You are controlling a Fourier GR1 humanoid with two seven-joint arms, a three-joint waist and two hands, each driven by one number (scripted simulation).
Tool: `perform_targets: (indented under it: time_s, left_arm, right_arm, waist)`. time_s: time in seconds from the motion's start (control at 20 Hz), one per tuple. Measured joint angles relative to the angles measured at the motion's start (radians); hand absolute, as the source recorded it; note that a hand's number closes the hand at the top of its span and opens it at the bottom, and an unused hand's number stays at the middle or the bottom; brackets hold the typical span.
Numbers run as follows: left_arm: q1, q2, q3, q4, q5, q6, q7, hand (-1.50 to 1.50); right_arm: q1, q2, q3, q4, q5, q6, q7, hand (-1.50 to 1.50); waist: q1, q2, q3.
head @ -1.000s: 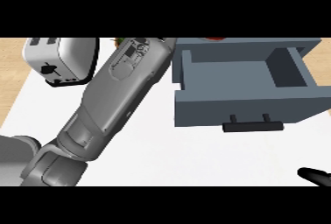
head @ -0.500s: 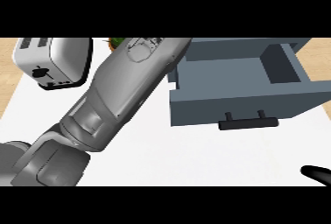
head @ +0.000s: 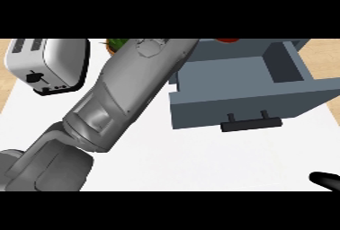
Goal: Pick up the can, place it into the drawer and close the drawer
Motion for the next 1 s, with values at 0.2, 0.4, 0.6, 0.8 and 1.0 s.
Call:
perform_targets:
  time_s: [0.2, 0.4, 0.6, 0.8, 1.0]
  left_arm:
    - [-0.005, 0.0, -0.021, 0.032, 0.022, 0.048, -0.027, -1.5]
    - [-0.005, 0.0, -0.047, 0.041, 0.047, 0.08, -0.05, -1.5]
    - [-0.018, 0.0, -0.048, 0.046, 0.084, 0.094, -0.057, -1.5]
    - [-0.015, 0.0, -0.04, 0.049, 0.119, 0.097, -0.079, -1.5]
    - [-0.025, 0.0, -0.024, 0.051, 0.153, 0.094, -0.1, -1.5]
  right_arm:
    - [-0.021, -0.007, 0.008, -0.012, 0.008, -0.011, 0.028, -1.5]
    - [-0.035, -0.028, 0.033, -0.006, 0.058, 0.002, 0.008, -1.5]
    - [-0.072, -0.058, 0.059, 0.011, 0.112, 0.016, -0.019, -1.5]
    - [-0.097, -0.099, 0.092, 0.046, 0.198, 0.04, -0.083, -1.5]
    - [-0.131, -0.138, 0.14, 0.1, 0.322, 0.044, -0.137, -1.5]
  waist:
    - [-0.007, 0.003, 0.0]
    - [-0.013, 0.006, 0.0]
    - [-0.009, 0.008, 0.0]
    - [-0.003, 0.011, 0.0]
    - [0.007, 0.012, -0.001]
